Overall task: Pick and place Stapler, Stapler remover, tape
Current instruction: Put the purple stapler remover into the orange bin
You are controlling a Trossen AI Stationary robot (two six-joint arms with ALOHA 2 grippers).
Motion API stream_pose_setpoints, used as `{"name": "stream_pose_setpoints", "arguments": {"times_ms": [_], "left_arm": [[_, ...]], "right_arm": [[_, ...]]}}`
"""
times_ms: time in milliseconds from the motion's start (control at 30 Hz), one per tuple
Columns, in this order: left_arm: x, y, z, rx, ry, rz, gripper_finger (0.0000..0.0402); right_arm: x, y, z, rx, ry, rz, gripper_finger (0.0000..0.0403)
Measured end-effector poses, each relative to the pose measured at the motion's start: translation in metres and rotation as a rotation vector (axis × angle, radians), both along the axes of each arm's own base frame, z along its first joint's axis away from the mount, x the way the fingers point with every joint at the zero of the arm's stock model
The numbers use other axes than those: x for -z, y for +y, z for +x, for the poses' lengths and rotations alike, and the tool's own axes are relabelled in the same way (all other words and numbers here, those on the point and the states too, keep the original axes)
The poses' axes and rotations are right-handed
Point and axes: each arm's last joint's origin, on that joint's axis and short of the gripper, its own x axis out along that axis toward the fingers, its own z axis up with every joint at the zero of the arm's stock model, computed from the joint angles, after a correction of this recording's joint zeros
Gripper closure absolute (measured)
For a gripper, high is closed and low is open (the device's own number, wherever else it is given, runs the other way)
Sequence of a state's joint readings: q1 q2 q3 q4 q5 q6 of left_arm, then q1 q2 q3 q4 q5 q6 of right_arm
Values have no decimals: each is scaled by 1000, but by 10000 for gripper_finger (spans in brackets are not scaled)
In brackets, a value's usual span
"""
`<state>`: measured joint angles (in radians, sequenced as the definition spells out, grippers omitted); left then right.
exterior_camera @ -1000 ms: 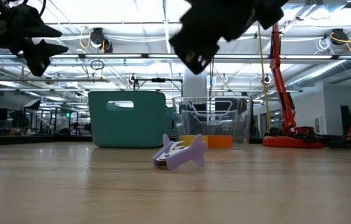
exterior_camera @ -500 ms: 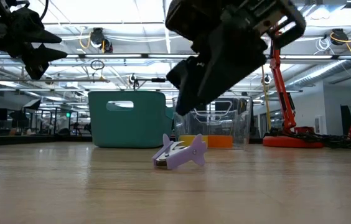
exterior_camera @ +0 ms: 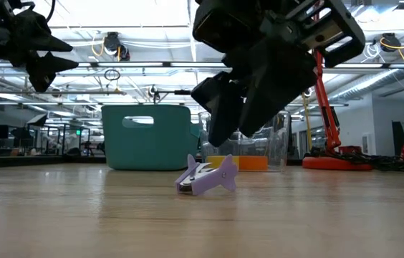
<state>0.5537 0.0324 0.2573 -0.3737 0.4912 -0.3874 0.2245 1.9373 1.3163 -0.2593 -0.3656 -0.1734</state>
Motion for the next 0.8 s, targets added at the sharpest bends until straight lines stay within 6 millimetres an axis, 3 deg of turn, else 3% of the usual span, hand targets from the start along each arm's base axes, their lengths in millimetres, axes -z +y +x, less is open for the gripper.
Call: {"name": "stream_pose_setpoints", "arguments": {"times_ms": [567, 800], "left_arm": [[0, 0, 0, -6, 0, -10, 233], [0, 0, 0, -6, 0, -14, 233]], "right_arm": [[34, 0, 6, -25, 19, -112, 225], [37, 1, 7, -9, 20, -136, 278]]}}
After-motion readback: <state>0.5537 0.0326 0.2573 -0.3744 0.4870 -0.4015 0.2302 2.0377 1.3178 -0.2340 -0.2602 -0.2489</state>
